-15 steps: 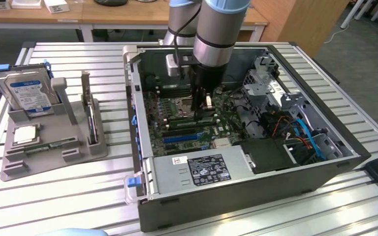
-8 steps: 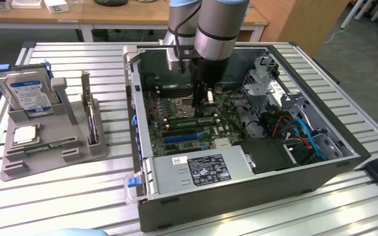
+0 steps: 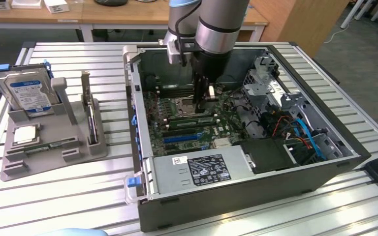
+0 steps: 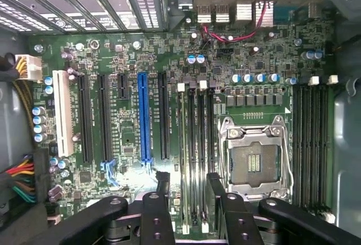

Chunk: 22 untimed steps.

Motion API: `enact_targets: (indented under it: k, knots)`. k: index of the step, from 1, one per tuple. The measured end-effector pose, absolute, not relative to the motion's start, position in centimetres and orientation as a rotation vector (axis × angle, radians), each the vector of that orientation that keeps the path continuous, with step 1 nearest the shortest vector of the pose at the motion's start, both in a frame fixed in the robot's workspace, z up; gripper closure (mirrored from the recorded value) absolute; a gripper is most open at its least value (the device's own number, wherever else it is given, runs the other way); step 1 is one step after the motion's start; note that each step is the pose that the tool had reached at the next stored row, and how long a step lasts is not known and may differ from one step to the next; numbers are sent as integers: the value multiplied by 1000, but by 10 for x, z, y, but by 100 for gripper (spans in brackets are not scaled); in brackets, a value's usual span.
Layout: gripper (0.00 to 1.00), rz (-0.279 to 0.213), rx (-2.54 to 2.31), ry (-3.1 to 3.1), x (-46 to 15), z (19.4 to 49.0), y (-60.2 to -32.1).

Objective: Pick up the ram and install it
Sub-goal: 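Insert the ram into the slot, then press down the ram until it locks into place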

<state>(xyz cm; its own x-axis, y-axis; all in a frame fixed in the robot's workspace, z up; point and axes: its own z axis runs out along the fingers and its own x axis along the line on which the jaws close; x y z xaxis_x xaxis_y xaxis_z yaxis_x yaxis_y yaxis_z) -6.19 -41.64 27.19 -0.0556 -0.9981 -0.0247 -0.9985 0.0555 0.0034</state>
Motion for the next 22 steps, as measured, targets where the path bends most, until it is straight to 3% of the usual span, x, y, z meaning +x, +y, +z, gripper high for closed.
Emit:
enact_targets:
  k: [22]
  knots:
    - [61, 31, -2146, 2273, -62, 282, -416]
